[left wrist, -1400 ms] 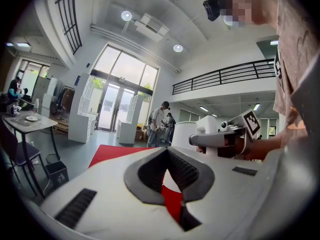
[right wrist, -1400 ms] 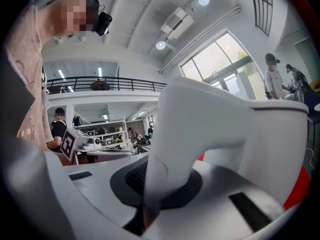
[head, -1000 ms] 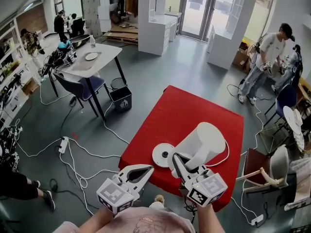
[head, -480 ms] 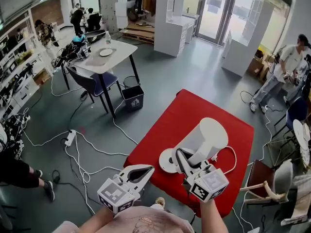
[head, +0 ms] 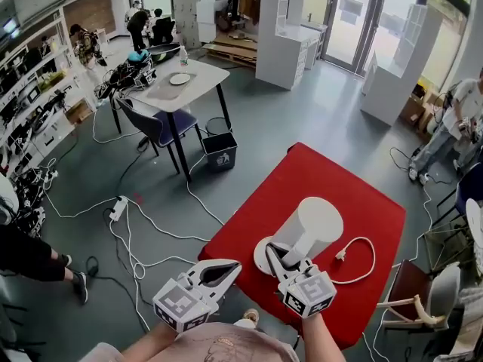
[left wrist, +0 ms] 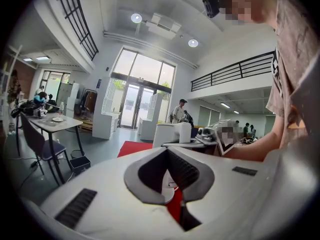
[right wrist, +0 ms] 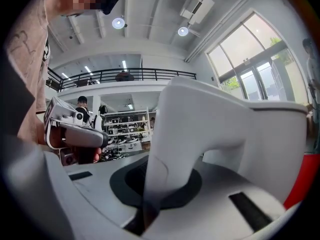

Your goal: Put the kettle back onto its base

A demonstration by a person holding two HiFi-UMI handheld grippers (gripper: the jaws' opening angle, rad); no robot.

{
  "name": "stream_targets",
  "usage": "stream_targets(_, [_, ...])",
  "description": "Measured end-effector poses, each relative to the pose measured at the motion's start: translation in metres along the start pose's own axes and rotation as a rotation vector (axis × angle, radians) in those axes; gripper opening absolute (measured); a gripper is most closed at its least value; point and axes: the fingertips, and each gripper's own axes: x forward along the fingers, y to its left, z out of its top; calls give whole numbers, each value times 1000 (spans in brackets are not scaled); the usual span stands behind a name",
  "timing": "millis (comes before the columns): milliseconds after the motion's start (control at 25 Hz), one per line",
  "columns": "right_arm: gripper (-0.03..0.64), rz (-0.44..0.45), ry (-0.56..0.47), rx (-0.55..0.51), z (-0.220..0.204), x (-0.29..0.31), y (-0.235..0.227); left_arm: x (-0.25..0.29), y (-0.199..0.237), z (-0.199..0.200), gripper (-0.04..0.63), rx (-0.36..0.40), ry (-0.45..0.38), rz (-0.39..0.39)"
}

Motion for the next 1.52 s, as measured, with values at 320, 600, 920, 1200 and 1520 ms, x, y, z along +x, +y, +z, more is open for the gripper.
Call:
stream_targets(320, [31, 25, 29, 12, -27, 20, 9, -5, 8, -6, -9, -12, 13, 20])
stream_targets(600, [31, 35, 43, 1, -33, 20, 9, -2, 6, -6, -9, -12, 14, 20])
stream_targets(920, [31, 26, 90, -84, -51, 27, 19, 0, 4, -9, -9, -17, 15, 19])
stream_targets(1200, [31, 4, 81, -107, -53, 29, 25, -3, 4, -8, -9, -20, 18, 20])
stream_targets(1520, [31, 12, 94, -151, -62, 34, 37, -5, 5, -12, -9, -19, 22, 16])
